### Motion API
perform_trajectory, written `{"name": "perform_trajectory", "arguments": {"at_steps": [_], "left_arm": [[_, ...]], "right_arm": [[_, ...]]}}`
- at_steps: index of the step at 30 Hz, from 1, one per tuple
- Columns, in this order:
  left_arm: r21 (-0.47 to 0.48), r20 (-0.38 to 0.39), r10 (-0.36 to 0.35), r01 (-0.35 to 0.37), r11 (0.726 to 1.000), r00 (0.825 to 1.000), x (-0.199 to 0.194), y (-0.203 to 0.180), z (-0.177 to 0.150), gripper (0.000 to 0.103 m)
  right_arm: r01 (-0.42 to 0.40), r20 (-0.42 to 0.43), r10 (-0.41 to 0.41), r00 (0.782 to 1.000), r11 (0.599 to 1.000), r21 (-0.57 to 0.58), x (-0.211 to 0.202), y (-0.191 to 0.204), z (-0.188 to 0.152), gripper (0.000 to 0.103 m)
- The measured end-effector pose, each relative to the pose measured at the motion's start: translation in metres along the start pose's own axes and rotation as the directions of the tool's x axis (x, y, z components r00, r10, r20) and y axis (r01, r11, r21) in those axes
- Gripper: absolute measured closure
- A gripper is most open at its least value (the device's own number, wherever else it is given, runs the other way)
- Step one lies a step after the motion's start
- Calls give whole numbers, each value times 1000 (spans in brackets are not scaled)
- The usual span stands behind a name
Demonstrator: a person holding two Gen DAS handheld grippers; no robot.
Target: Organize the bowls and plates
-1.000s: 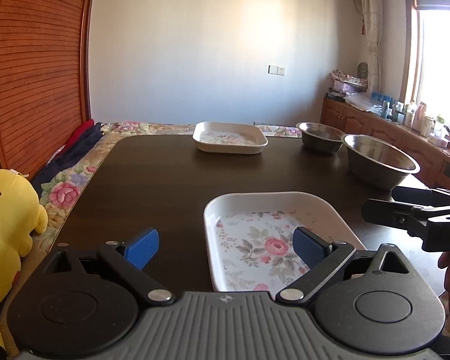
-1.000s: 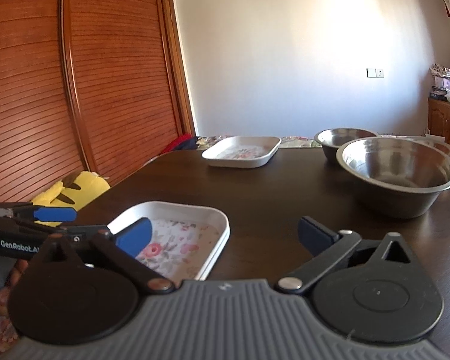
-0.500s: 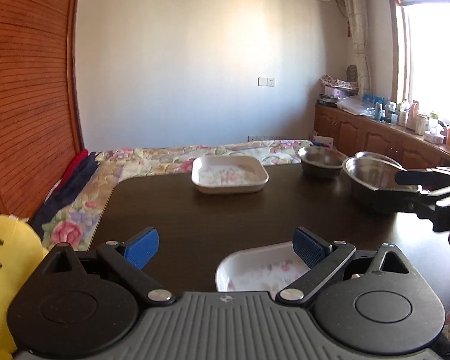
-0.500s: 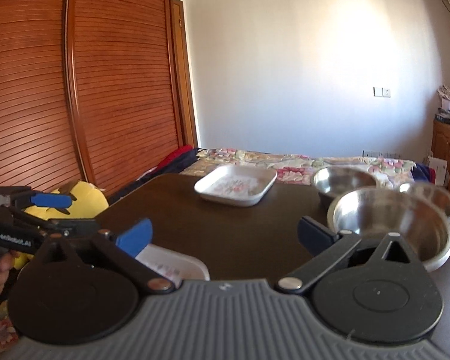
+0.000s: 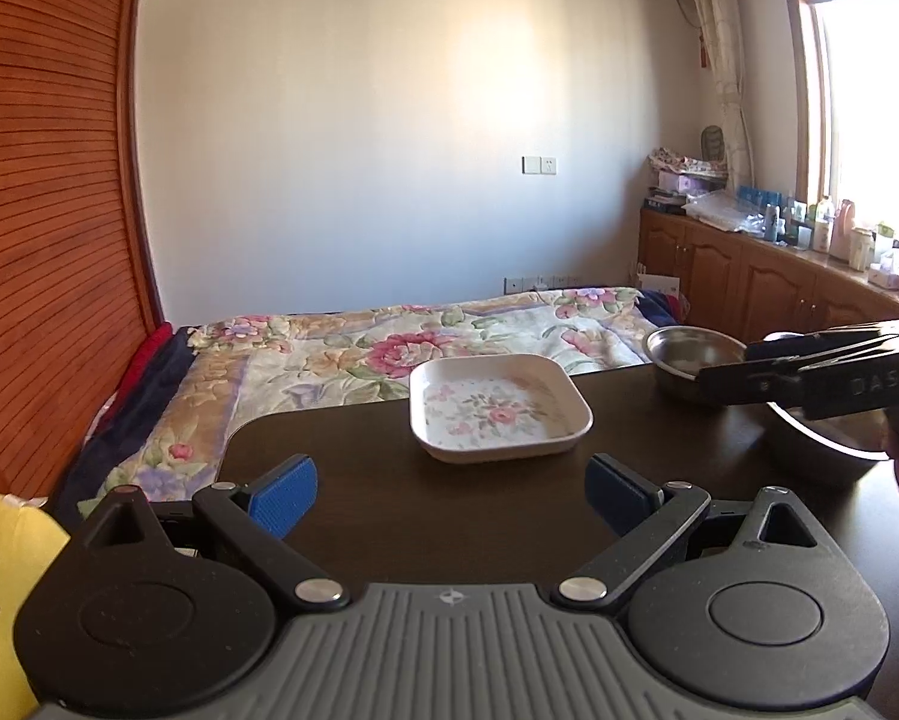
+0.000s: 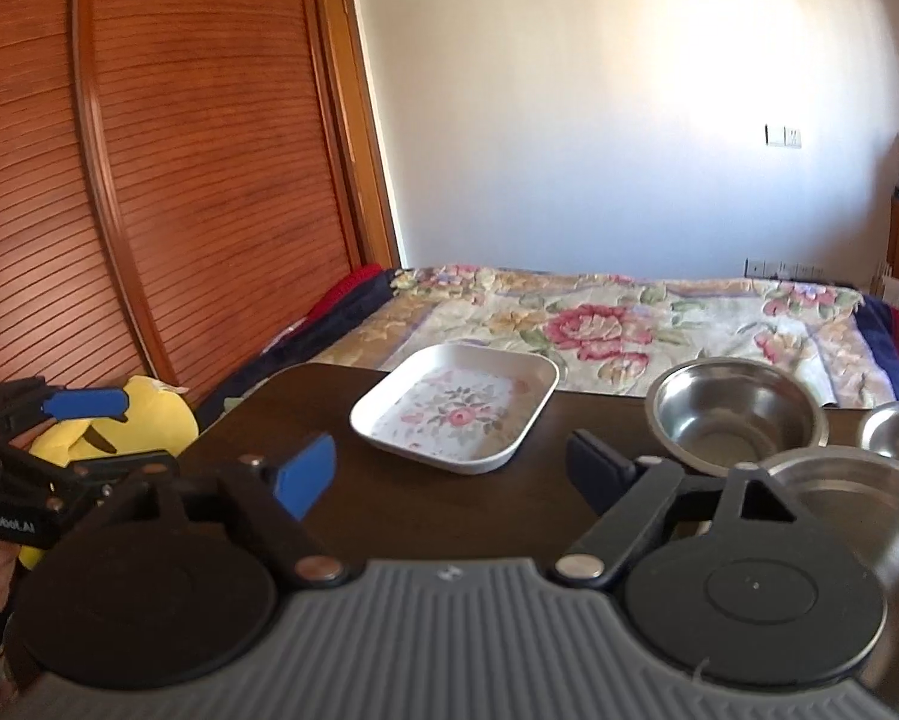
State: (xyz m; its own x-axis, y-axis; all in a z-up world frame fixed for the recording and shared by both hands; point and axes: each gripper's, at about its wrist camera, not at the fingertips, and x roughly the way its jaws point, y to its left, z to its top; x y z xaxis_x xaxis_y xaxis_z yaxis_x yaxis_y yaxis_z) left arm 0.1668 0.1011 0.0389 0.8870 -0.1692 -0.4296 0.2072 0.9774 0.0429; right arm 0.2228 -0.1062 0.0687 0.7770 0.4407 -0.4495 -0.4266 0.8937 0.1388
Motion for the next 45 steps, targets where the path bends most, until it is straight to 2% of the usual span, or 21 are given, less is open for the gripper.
{"name": "perform_trajectory", "arguments": {"at_steps": [3, 5, 8, 16, 22, 26, 32, 37, 39, 41, 45], "left_arm": [[8, -20, -10, 11, 1000, 1000, 23, 6, 6, 6], [6, -40, -20, 20, 1000, 999, 38, 9, 7, 10], [-7, -64, -45, 44, 999, 997, 56, 13, 9, 16], [-47, -119, -75, 70, 996, 990, 101, 24, 21, 28], [-64, -140, -59, 51, 997, 988, 128, 32, 24, 34], [-92, -162, -63, 48, 995, 985, 146, 37, 24, 44], [-76, -171, -60, 47, 996, 983, 158, 32, 22, 49], [-84, -188, -57, 42, 996, 981, 167, 32, 21, 59], [-90, -196, -56, 39, 995, 979, 171, 32, 21, 69], [-94, -209, -56, 37, 995, 976, 175, 33, 21, 70], [-87, -229, -47, 28, 996, 972, 182, 33, 18, 82]], "right_arm": [[11, -29, -11, 1000, 1000, 1, 22, -1, 3, 28], [20, -53, -19, 998, 1000, 12, 38, -4, 4, 37], [41, -78, -39, 996, 999, 25, 56, -9, 8, 44], [97, -144, -86, 986, 993, 71, 96, -20, 7, 57], [115, -160, -102, 982, 990, 78, 105, -23, 5, 60], [127, -168, -113, 979, 989, 77, 110, -26, 6, 66], [125, -177, -108, 978, 988, 90, 114, -29, 5, 68], [124, -180, -106, 978, 988, 94, 118, -30, 4, 70], [125, -185, -106, 977, 988, 95, 121, -31, 3, 73], [125, -180, -107, 978, 988, 92, 121, -32, 2, 76], [123, -177, -104, 979, 987, 99, 122, -32, 2, 79]]}}
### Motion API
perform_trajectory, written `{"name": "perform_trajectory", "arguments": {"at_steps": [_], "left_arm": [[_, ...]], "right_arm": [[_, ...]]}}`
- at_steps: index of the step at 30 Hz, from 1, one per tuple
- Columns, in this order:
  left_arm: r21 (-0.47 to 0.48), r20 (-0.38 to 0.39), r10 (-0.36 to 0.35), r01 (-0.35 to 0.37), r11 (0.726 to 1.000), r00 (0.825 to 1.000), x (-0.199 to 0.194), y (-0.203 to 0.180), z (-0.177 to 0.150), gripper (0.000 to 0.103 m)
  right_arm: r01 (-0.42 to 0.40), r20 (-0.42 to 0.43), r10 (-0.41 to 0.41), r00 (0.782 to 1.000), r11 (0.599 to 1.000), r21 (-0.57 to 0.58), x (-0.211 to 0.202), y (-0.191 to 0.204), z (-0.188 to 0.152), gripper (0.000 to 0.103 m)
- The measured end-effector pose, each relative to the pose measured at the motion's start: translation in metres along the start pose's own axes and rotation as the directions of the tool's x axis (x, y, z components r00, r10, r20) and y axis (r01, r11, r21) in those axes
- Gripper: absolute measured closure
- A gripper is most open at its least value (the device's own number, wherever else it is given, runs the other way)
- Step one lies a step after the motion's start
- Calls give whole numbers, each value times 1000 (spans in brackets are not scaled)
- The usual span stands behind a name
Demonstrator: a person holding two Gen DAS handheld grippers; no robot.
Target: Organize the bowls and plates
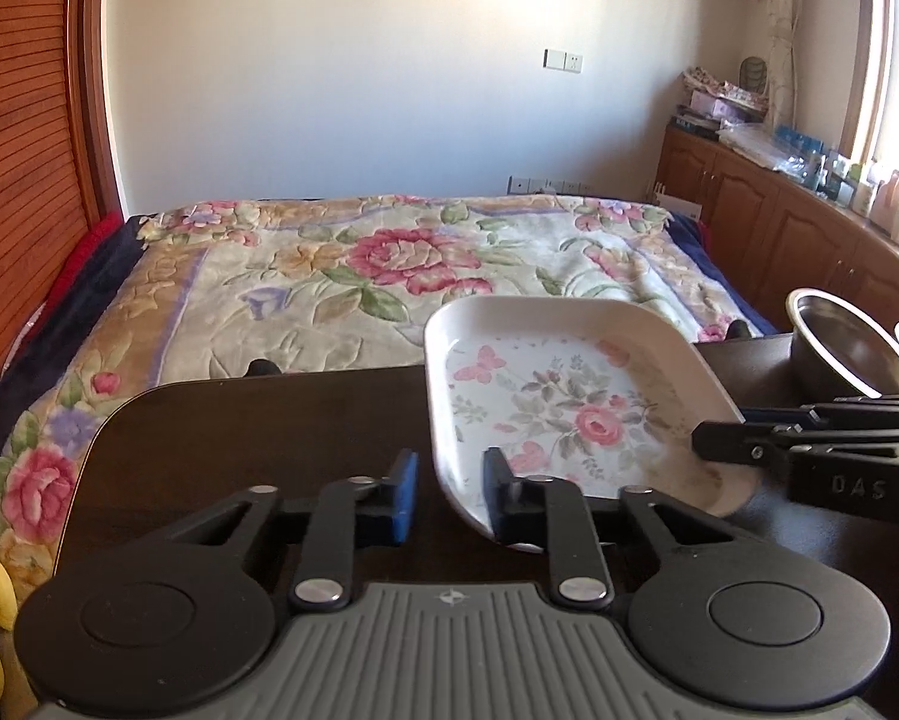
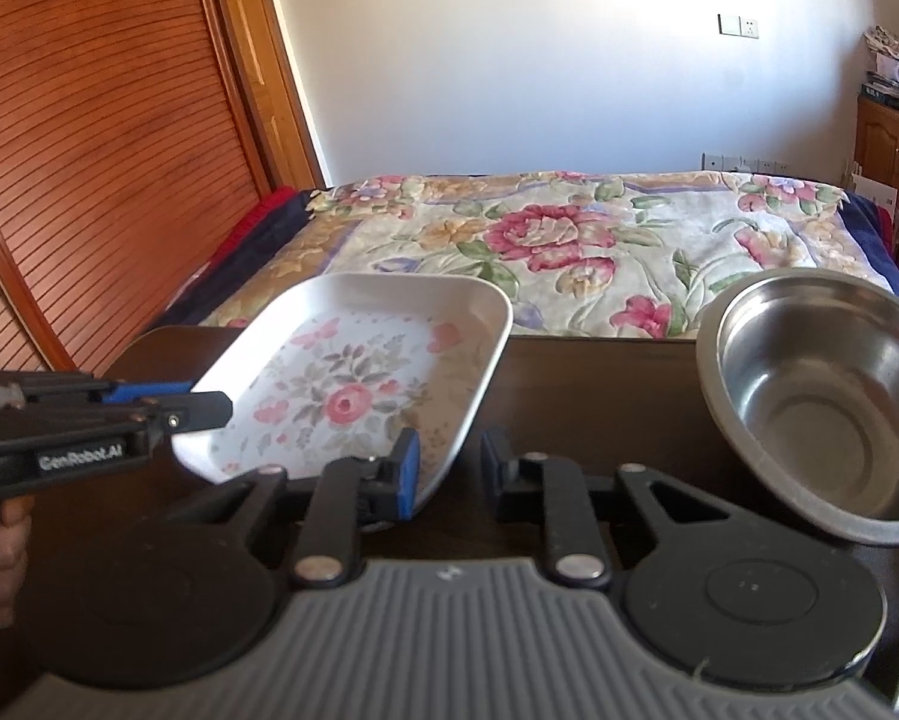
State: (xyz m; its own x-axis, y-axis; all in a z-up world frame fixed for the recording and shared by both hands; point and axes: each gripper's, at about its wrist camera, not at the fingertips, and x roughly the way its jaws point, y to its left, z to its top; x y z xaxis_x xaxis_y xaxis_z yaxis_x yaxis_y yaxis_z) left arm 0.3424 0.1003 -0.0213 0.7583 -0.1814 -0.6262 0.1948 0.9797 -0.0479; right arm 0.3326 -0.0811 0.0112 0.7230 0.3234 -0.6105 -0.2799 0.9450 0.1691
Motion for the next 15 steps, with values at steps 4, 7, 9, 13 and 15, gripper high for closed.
{"name": "perform_trajectory", "arguments": {"at_steps": [4, 7, 9, 13, 15], "left_arm": [[-14, -2, -9, 9, 1000, 1000, 2, 2, -1, 87], [-11, 0, -10, 10, 1000, 1000, 2, 1, -1, 89], [-10, 0, -8, 8, 1000, 1000, 2, 1, -1, 89], [-8, -14, -17, 17, 1000, 1000, 1, 2, -1, 89], [-6, -21, -20, 20, 1000, 1000, -1, 2, -2, 89]], "right_arm": [[6, 15, -6, 1000, 1000, -11, 0, 1, 0, 79], [-3, 12, 4, 1000, 1000, -7, 1, 1, 1, 83], [-7, 10, 7, 1000, 1000, -6, 1, 1, 1, 85], [-13, 11, 13, 1000, 1000, -4, 1, -1, 1, 87], [-18, 7, 18, 1000, 1000, -3, 0, -2, 2, 87]]}}
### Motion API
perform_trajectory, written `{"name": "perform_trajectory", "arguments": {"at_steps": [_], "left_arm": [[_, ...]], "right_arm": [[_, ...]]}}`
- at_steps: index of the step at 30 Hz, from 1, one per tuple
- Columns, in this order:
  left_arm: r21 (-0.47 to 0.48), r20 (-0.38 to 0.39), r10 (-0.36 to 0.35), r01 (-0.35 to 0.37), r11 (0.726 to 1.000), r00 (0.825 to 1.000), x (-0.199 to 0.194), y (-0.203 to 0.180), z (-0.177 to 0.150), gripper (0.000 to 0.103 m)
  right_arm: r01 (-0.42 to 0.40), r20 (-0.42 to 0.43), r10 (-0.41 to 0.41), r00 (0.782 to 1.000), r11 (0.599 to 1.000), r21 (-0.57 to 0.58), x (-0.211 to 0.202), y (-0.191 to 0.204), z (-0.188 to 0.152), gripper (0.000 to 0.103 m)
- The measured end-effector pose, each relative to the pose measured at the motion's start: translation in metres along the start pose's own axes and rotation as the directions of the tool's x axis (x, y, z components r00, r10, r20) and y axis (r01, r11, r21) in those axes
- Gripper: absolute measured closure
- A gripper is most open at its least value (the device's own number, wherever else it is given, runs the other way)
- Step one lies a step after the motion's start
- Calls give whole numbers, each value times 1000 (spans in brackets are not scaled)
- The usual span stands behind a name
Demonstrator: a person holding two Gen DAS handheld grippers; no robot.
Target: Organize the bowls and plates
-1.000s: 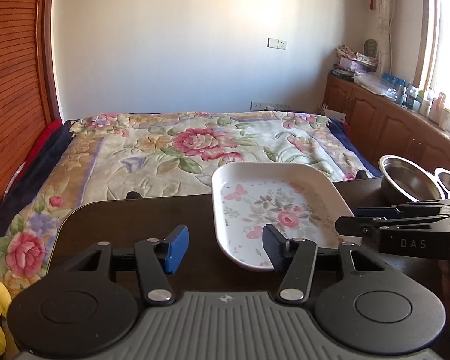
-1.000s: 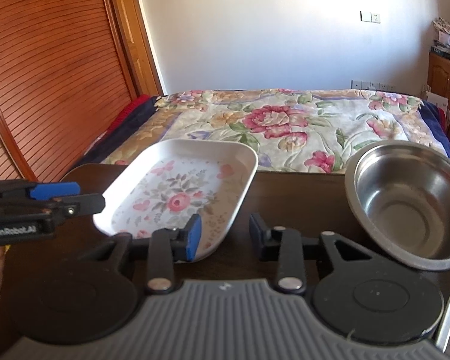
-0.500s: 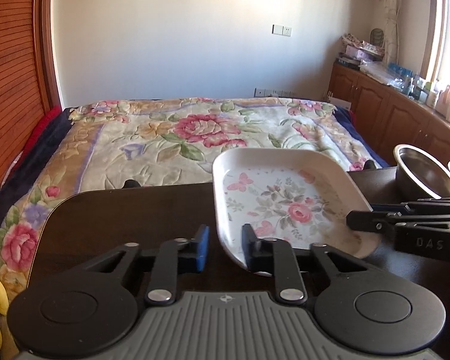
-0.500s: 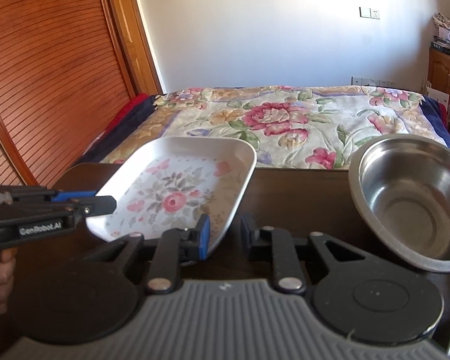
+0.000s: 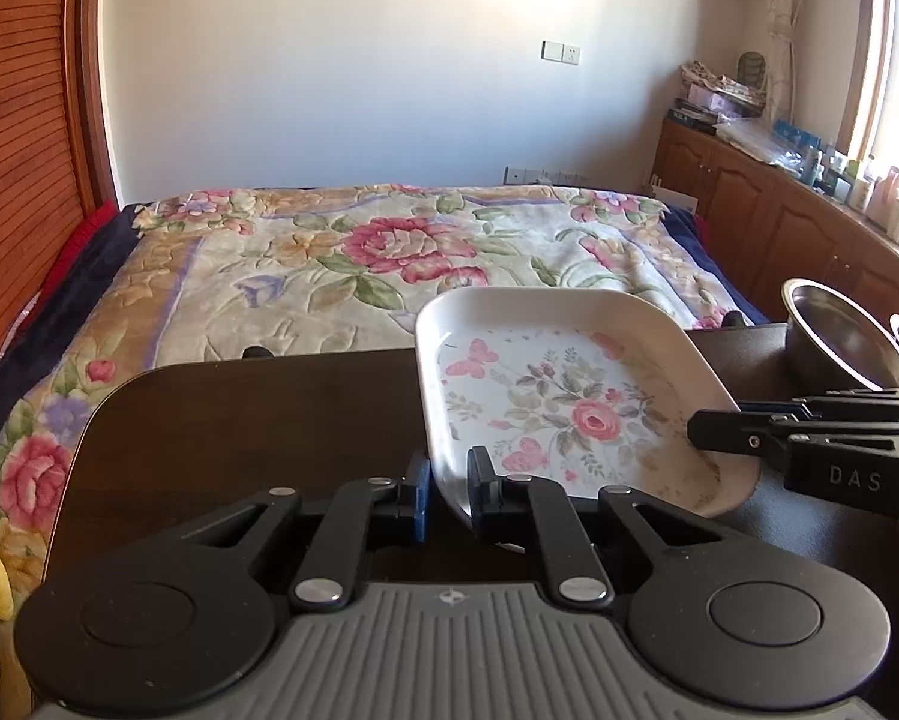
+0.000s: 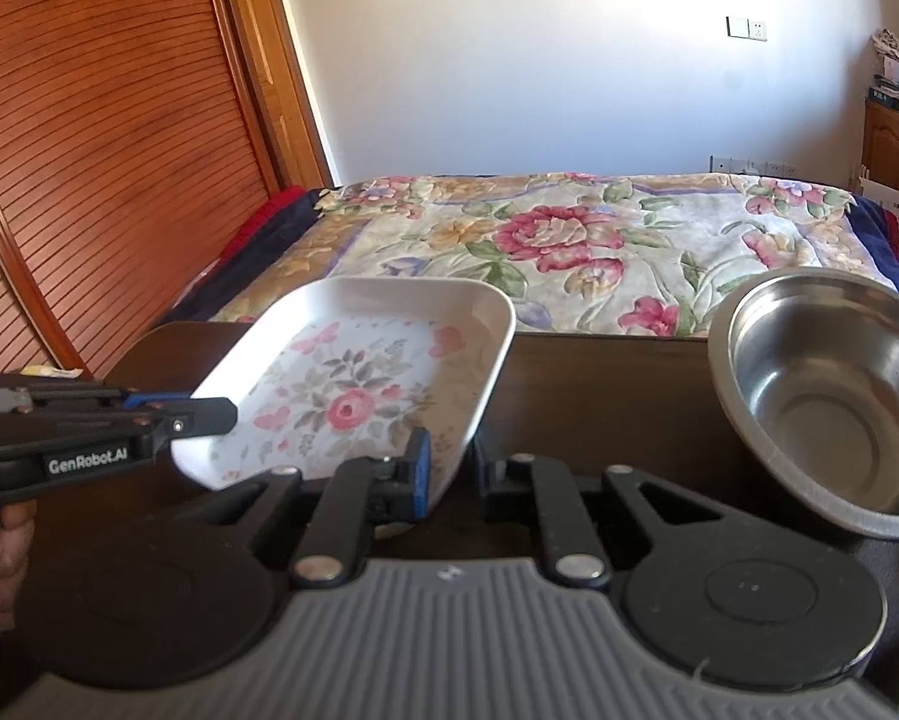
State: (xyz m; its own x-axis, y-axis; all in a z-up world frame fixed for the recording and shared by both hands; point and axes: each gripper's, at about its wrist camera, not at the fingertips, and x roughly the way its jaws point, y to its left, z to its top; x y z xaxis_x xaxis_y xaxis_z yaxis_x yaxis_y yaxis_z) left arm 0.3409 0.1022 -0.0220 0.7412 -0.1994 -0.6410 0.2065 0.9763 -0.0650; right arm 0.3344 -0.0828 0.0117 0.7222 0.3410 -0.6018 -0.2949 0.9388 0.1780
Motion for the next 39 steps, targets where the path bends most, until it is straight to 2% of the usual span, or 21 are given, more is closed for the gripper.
{"name": "perform_trajectory", "arguments": {"at_steps": [8, 16, 28, 39], "left_arm": [[0, 16, 5, -5, 1000, 1000, -26, -1, -8, 89], [-12, 56, -5, 5, 1000, 998, -75, -6, -18, 88], [-8, 93, -12, 12, 1000, 996, -135, -25, -45, 87], [-5, 114, -32, 33, 999, 993, -167, -40, -70, 87]], "right_arm": [[-32, 15, 33, 999, 999, -13, -16, 5, -4, 87], [-74, 47, 74, 996, 997, -18, -51, 15, -9, 87], [-87, 82, 91, 993, 995, -41, -100, 26, -26, 87], [-90, 95, 93, 991, 995, -36, -130, 27, -46, 87]]}}
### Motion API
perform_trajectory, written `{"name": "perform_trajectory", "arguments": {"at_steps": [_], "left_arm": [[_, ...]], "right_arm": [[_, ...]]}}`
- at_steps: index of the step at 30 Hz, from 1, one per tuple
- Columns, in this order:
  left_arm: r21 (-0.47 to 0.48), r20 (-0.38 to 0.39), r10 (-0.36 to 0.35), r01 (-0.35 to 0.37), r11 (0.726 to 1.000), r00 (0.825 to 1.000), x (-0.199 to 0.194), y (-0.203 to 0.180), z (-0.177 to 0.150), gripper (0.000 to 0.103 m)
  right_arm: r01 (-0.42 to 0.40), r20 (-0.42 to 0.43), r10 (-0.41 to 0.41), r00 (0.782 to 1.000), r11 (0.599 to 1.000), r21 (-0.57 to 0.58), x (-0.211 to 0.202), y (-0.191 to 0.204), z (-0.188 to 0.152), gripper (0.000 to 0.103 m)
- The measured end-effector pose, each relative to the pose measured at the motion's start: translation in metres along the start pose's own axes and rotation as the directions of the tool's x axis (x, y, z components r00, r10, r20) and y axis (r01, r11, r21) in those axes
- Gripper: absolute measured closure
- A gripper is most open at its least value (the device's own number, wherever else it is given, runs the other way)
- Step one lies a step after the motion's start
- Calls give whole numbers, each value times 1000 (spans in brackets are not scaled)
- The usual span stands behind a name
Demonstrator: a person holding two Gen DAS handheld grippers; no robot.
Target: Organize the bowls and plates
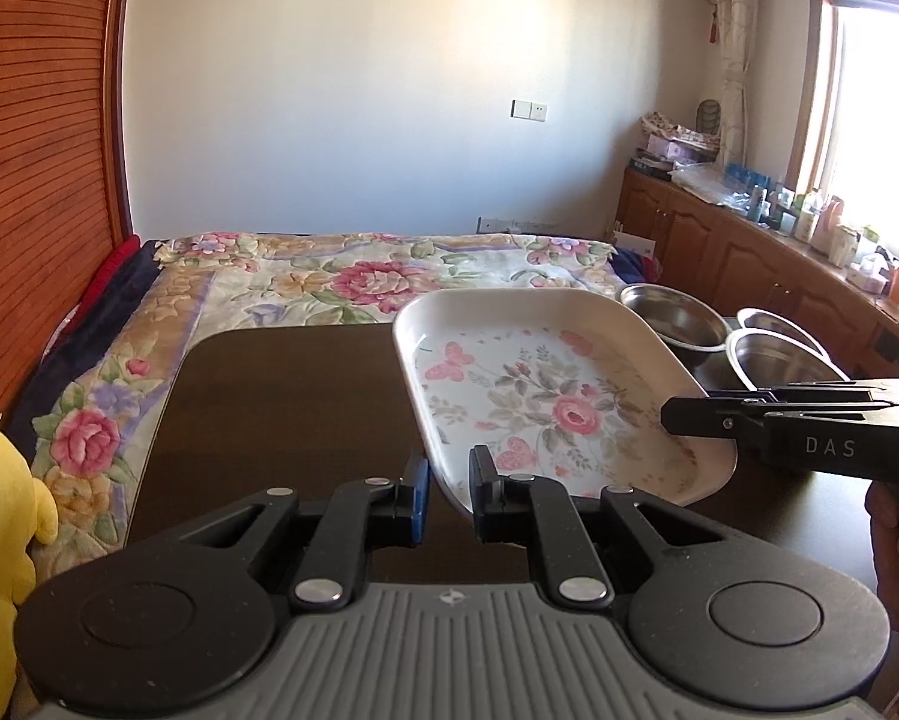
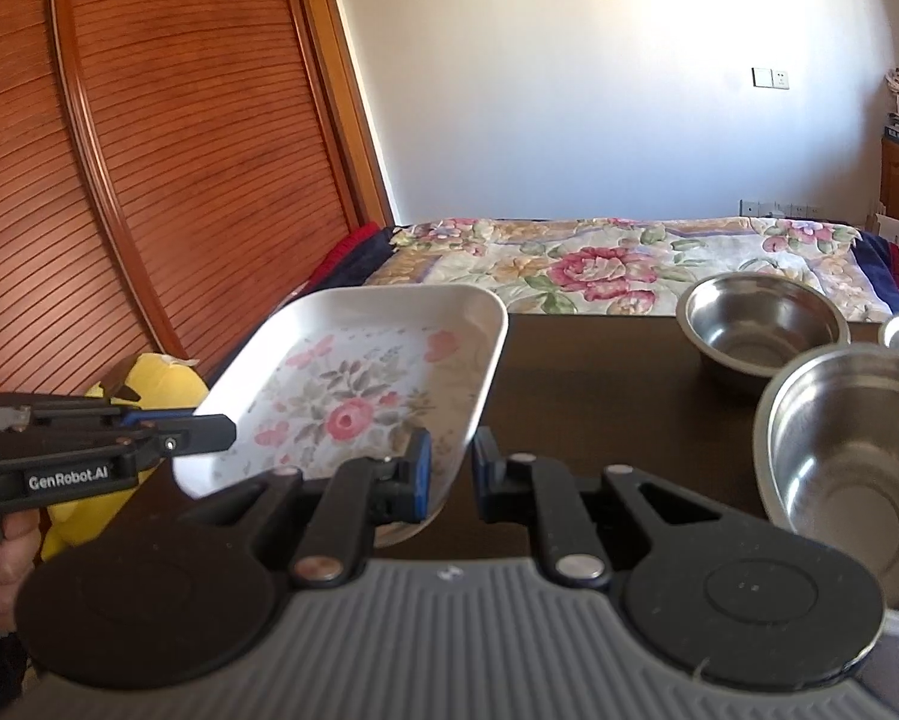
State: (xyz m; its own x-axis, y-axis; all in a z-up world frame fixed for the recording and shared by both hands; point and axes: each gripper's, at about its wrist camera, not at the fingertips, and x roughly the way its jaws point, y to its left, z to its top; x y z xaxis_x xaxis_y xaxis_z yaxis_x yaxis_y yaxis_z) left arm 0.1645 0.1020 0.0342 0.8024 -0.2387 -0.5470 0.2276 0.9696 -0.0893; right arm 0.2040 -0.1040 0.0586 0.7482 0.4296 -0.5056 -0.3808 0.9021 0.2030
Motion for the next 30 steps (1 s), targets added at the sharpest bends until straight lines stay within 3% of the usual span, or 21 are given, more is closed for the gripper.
{"name": "perform_trajectory", "arguments": {"at_steps": [30], "left_arm": [[-43, 13, -18, 19, 999, 1000, -60, -26, -77, 87]], "right_arm": [[-59, 70, 57, 996, 998, 19, -57, 14, -71, 87]]}}
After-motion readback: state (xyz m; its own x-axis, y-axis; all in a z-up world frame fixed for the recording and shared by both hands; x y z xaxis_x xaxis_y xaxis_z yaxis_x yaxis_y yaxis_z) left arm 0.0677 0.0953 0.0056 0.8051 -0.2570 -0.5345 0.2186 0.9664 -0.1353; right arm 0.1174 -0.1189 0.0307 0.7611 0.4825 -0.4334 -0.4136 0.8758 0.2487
